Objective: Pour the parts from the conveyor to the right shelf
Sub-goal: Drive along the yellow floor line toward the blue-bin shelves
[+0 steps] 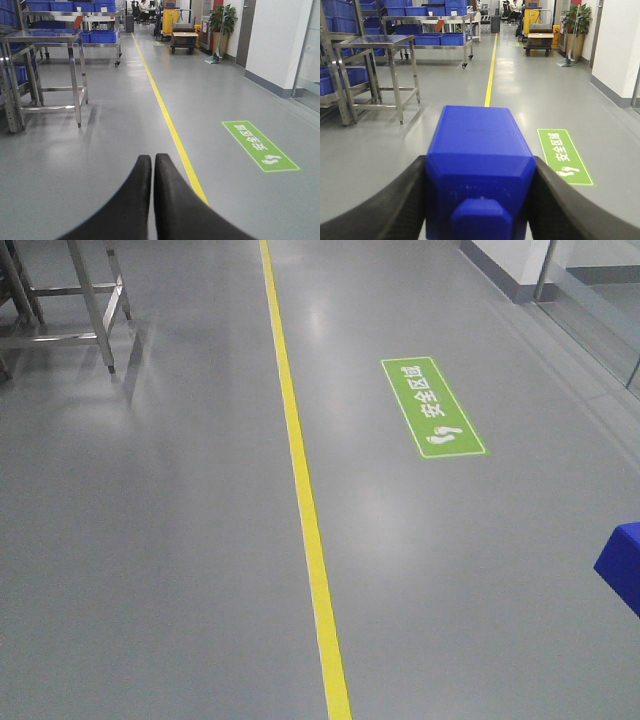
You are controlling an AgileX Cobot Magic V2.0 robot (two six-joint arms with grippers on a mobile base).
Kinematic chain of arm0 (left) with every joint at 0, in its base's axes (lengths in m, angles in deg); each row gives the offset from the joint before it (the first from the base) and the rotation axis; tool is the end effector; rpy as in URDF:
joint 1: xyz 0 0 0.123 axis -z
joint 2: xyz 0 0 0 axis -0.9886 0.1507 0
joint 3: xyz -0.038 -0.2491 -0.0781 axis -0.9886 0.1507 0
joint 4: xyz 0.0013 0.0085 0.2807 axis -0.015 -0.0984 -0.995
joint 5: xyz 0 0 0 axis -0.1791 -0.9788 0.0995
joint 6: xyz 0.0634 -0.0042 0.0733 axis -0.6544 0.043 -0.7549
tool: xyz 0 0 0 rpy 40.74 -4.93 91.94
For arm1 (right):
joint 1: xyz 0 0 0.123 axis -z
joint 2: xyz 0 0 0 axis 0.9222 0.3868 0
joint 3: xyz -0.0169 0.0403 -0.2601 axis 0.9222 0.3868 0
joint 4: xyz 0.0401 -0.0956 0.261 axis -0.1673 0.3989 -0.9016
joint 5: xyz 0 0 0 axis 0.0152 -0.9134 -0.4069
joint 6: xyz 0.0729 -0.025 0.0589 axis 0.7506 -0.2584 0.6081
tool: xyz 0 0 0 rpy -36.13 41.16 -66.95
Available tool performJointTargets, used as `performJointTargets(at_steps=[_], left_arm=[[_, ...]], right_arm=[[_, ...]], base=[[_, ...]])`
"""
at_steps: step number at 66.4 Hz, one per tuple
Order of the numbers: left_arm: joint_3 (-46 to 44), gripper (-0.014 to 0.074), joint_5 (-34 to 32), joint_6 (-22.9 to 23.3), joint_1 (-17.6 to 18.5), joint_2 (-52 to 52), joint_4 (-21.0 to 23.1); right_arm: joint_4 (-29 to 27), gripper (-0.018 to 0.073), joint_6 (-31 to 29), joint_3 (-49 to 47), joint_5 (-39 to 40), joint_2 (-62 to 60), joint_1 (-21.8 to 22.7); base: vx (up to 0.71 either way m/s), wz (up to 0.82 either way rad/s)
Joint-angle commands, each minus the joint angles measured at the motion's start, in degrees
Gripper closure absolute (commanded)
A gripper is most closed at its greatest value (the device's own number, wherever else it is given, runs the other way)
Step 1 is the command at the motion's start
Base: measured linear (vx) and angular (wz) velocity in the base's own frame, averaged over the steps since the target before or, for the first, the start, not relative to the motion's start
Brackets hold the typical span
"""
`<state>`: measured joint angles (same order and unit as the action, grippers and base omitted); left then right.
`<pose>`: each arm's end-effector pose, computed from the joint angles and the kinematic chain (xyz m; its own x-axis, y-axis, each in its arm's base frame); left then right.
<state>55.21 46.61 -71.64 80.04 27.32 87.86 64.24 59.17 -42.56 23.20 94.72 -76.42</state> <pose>0.1164 0.0028 0.1903 -0.0696 -0.0305 -0.9971 -0.0253 0.9993 -0.0288 0.1090 0.0204 0.2601 -0.0609 -0.0090 -0.9981 -0.1872 0.9823 0.0026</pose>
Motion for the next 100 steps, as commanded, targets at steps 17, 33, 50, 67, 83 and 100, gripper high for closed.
performJointTargets(at_steps=[17, 33, 50, 67, 83, 100], left_arm=[[-1.12, 0.0602, -4.52, 0.49, -0.13, 0.84, 0.45], [-1.12, 0.0602, -4.52, 0.49, -0.13, 0.84, 0.45], [-1.12, 0.0602, -4.52, 0.49, -0.13, 0.84, 0.45], [-1.12, 0.0602, -4.52, 0.49, -0.13, 0.84, 0.45], [-1.12, 0.0602, -4.52, 0.49, -0.13, 0.84, 0.45], [-1.12, 0.0602, -4.52, 0.49, -0.13, 0.84, 0.45]], right_arm=[[0.17, 0.0564, -0.40, -1.57, 4.58, 1.03, 0.08], [0.17, 0.0564, -0.40, -1.57, 4.58, 1.03, 0.08], [0.17, 0.0564, -0.40, -1.57, 4.51, 1.03, 0.08], [0.17, 0.0564, -0.40, -1.57, 4.50, 1.03, 0.08], [0.17, 0.0564, -0.40, -1.57, 4.56, 1.03, 0.08], [0.17, 0.0564, -0.40, -1.57, 4.56, 1.03, 0.08]], base=[[0.67, 0.03], [0.72, 0.02], [0.76, 0.03], [0.81, 0.04], [0.83, 0.08], [0.87, 0.04]])
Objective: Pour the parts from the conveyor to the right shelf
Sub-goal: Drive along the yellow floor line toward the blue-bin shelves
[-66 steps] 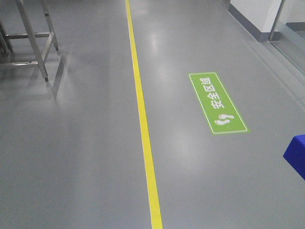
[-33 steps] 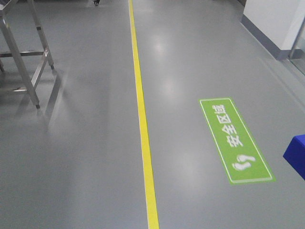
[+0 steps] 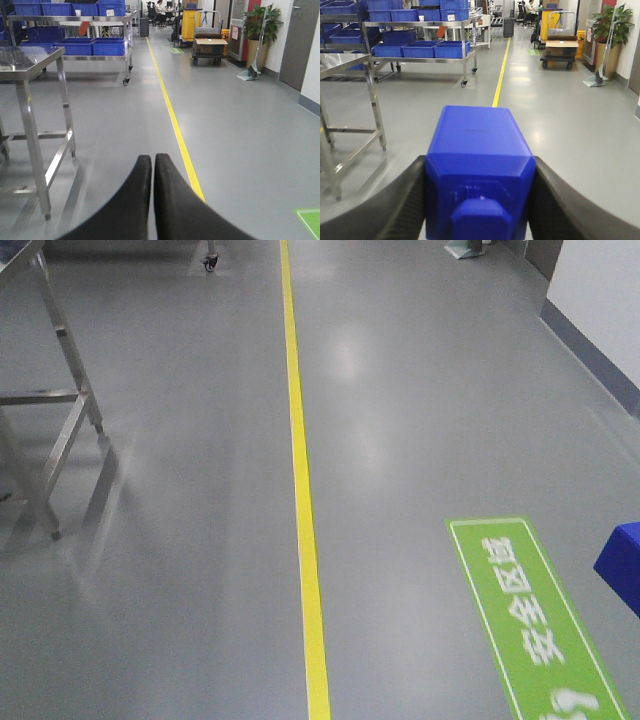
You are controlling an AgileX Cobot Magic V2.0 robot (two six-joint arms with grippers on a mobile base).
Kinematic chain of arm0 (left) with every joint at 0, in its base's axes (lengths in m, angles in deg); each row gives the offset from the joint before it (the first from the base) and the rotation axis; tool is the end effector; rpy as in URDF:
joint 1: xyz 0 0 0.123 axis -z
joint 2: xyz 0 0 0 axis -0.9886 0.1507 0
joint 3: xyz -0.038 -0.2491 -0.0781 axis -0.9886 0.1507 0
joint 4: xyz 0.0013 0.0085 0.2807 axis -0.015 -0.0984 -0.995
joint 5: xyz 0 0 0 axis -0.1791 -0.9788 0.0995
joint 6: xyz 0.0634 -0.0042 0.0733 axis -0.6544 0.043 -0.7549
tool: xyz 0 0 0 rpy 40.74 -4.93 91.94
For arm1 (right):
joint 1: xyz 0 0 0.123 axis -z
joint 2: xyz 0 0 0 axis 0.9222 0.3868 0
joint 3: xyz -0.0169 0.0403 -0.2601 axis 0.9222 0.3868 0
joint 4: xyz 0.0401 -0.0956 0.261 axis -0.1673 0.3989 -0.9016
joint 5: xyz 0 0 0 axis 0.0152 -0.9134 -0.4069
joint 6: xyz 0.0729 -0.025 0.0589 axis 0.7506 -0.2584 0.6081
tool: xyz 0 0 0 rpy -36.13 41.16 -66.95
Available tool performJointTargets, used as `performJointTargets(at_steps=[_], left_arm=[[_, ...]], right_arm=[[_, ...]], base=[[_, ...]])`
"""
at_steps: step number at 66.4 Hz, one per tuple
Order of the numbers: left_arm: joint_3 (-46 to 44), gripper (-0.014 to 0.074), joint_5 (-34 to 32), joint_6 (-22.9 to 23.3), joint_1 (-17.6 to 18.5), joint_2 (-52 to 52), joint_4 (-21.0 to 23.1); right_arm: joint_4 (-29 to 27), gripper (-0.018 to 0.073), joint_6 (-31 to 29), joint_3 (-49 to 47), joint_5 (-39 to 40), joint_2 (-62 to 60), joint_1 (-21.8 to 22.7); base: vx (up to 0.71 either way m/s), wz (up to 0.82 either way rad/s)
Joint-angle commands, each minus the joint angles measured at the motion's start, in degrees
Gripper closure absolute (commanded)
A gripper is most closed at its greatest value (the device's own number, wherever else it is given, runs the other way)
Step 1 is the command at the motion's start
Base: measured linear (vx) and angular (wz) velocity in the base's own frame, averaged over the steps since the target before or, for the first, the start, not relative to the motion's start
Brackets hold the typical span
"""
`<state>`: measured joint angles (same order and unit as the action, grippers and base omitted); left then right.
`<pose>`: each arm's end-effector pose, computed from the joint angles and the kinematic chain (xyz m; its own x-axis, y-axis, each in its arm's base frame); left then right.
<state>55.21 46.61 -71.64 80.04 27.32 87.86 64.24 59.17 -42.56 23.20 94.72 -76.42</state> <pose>0.1164 0.0028 0.1903 -0.0696 -0.0305 -0.9971 -0.0253 0.9993 -0.0288 0.1090 0.0204 0.2601 -0.0609 -0.0090 -0.9981 -0.1872 0.9823 0.0026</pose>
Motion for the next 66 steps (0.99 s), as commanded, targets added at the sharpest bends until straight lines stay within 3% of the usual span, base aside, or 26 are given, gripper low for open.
performJointTargets(at_steps=[1, 66], left_arm=[[-1.12, 0.0602, -4.52, 0.49, -0.13, 0.84, 0.45], [-1.12, 0.0602, -4.52, 0.49, -0.13, 0.84, 0.45]], right_arm=[[0.17, 0.0564, -0.40, -1.57, 4.56, 1.03, 0.08], [0.17, 0.0564, -0.40, -1.57, 4.56, 1.03, 0.08]], base=[[0.89, 0.02], [0.89, 0.05]])
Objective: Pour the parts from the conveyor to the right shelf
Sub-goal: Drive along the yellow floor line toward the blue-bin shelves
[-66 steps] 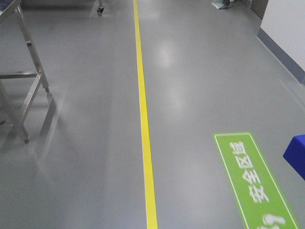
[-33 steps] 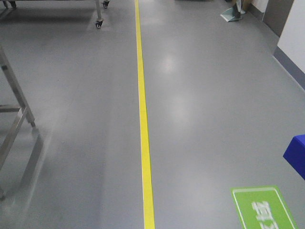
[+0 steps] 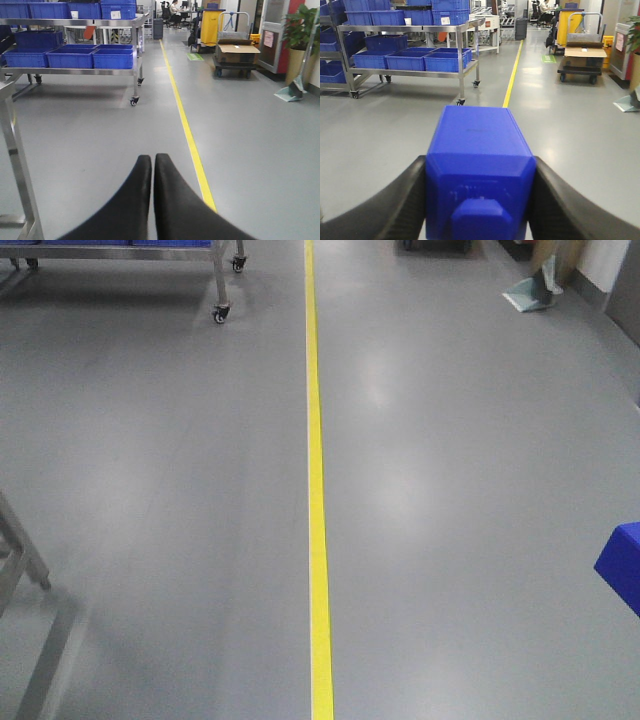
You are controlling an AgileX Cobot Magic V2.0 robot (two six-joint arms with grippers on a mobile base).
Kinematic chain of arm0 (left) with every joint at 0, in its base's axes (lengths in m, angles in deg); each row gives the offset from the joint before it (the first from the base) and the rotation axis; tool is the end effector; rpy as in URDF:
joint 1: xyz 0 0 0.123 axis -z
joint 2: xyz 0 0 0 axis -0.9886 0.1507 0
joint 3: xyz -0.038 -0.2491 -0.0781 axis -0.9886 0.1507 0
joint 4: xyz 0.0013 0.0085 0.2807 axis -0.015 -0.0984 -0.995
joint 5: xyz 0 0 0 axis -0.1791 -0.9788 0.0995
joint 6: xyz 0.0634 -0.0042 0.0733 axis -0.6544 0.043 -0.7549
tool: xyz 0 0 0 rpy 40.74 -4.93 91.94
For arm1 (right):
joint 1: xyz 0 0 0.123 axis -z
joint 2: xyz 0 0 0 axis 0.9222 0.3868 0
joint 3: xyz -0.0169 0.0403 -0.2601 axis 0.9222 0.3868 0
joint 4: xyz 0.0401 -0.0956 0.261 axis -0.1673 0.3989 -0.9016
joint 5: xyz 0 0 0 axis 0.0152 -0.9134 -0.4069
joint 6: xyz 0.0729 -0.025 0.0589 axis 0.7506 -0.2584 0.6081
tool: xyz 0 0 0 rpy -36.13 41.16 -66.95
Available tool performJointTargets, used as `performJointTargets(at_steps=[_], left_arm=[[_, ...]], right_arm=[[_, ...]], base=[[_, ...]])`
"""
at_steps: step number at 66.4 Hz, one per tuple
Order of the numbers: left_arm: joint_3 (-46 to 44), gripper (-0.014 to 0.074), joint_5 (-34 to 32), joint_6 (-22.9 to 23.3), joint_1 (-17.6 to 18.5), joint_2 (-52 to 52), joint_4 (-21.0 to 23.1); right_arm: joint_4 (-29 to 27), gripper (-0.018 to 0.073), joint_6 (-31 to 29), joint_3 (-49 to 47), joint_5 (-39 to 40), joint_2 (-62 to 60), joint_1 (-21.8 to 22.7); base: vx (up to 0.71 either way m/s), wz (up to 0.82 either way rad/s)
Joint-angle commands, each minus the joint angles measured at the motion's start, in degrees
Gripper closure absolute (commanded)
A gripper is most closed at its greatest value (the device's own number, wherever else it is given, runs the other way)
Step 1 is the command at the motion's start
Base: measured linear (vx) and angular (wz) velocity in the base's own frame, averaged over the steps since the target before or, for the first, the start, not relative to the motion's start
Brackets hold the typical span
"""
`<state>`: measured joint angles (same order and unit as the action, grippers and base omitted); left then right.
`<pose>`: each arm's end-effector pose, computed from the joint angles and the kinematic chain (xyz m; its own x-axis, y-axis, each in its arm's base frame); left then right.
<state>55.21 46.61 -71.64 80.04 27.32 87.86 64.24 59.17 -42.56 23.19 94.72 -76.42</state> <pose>0.1164 0.0028 0.1903 -0.0696 -0.0305 -0.9971 -0.0253 0.9993 -0.0288 0.1090 0.0204 0.2601 -0.0611 -0.0090 -0.9981 -0.1872 0.9823 0.0026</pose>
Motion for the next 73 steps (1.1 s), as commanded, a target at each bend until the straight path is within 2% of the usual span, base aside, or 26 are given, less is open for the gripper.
performJointTargets(at_steps=[1, 54, 73], left_arm=[[-1.12, 0.0602, -4.52, 0.49, -0.13, 0.84, 0.45], [-1.12, 0.0602, -4.52, 0.49, -0.13, 0.84, 0.45], [-1.12, 0.0602, -4.52, 0.49, -0.13, 0.84, 0.45]], right_arm=[[0.17, 0.0564, -0.40, -1.57, 4.56, 1.03, 0.08], [0.17, 0.0564, -0.40, -1.57, 4.56, 1.03, 0.08], [0.17, 0.0564, -0.40, -1.57, 4.56, 1.03, 0.08]], base=[[0.91, 0.13], [0.89, 0.05], [0.76, 0.23]])
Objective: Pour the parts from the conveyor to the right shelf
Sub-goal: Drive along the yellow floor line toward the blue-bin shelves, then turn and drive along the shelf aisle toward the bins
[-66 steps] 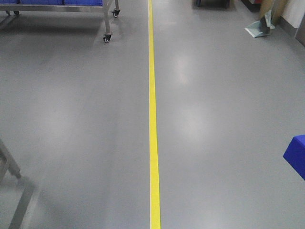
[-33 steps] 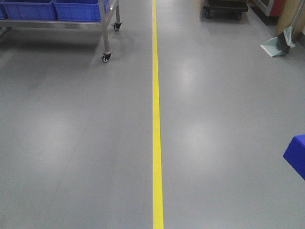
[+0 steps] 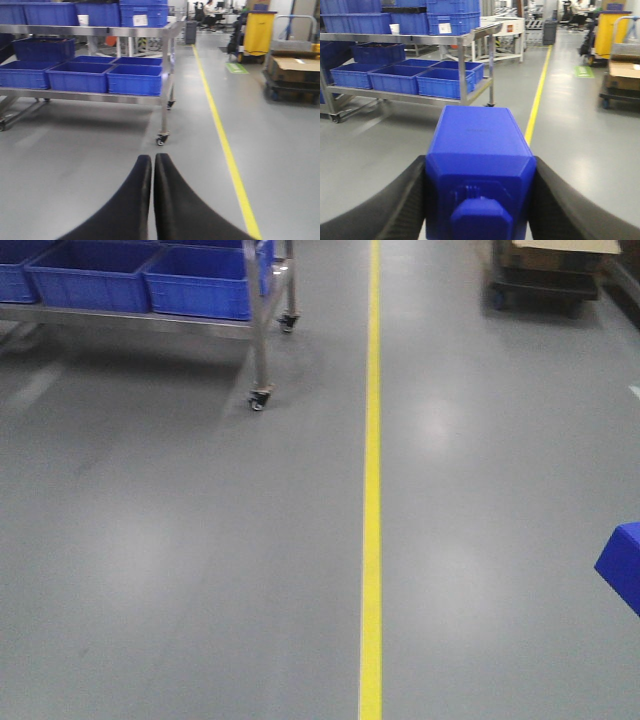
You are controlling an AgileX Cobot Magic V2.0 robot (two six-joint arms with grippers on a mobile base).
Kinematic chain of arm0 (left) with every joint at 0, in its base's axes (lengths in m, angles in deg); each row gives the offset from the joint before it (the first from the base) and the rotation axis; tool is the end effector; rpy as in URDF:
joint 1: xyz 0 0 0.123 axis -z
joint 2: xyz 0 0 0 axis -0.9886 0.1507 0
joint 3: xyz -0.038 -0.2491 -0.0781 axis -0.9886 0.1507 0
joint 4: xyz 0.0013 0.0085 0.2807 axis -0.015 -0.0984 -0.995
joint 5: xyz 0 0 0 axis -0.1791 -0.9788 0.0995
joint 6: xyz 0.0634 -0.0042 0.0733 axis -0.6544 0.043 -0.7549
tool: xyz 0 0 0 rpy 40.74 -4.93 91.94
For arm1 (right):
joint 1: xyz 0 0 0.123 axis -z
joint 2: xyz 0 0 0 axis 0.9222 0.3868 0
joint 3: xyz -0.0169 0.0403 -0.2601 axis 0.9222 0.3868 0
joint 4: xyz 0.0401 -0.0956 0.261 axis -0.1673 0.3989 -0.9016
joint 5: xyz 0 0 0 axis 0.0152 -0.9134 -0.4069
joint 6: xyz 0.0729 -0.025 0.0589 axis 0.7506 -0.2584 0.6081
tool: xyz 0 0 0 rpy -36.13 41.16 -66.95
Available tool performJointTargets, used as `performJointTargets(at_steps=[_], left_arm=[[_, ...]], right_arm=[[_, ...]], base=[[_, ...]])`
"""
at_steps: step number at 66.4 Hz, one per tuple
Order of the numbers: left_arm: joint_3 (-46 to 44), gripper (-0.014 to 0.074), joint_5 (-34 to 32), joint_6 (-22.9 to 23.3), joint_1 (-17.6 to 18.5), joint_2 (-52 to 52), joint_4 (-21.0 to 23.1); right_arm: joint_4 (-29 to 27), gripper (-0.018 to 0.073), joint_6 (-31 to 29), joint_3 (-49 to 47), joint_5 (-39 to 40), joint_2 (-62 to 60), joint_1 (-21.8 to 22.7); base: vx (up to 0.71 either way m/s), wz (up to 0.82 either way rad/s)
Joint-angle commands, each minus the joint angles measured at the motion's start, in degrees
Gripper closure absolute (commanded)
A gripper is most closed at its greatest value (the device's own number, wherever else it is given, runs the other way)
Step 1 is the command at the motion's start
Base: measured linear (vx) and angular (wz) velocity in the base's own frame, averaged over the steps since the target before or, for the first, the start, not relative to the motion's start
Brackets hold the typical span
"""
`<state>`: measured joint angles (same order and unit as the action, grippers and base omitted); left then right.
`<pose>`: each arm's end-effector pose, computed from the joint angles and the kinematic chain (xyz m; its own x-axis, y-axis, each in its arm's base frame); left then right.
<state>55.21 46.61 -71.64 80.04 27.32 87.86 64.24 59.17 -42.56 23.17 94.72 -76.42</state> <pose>0.1164 0.0028 0.1903 -0.0696 -0.0305 -0.9971 -0.0253 0.9993 -0.0288 0.1090 0.0204 0.2600 -0.0614 -0.0091 -0.9981 -0.1873 0.9823 0.0026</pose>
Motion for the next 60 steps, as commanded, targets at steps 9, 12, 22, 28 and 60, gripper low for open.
performJointTargets(at_steps=[9, 12, 22, 28, 60], left_arm=[[-1.12, 0.0602, -4.52, 0.49, -0.13, 0.84, 0.45], [-1.12, 0.0602, -4.52, 0.49, -0.13, 0.84, 0.45], [-1.12, 0.0602, -4.52, 0.49, -0.13, 0.84, 0.45], [-1.12, 0.0602, -4.52, 0.49, -0.13, 0.84, 0.45], [-1.12, 0.0602, -4.52, 0.49, -0.13, 0.84, 0.45]], right_arm=[[0.17, 0.0564, -0.40, -1.57, 4.59, 1.03, 0.08], [0.17, 0.0564, -0.40, -1.57, 4.59, 1.03, 0.08], [0.17, 0.0564, -0.40, -1.57, 4.65, 1.03, 0.08], [0.17, 0.0564, -0.40, -1.57, 4.60, 1.03, 0.08], [0.17, 0.0564, -0.40, -1.57, 4.59, 1.03, 0.08]], base=[[0.68, 0.45], [0.66, 0.53], [0.65, 0.59], [0.64, 0.62], [0.64, 0.62]])
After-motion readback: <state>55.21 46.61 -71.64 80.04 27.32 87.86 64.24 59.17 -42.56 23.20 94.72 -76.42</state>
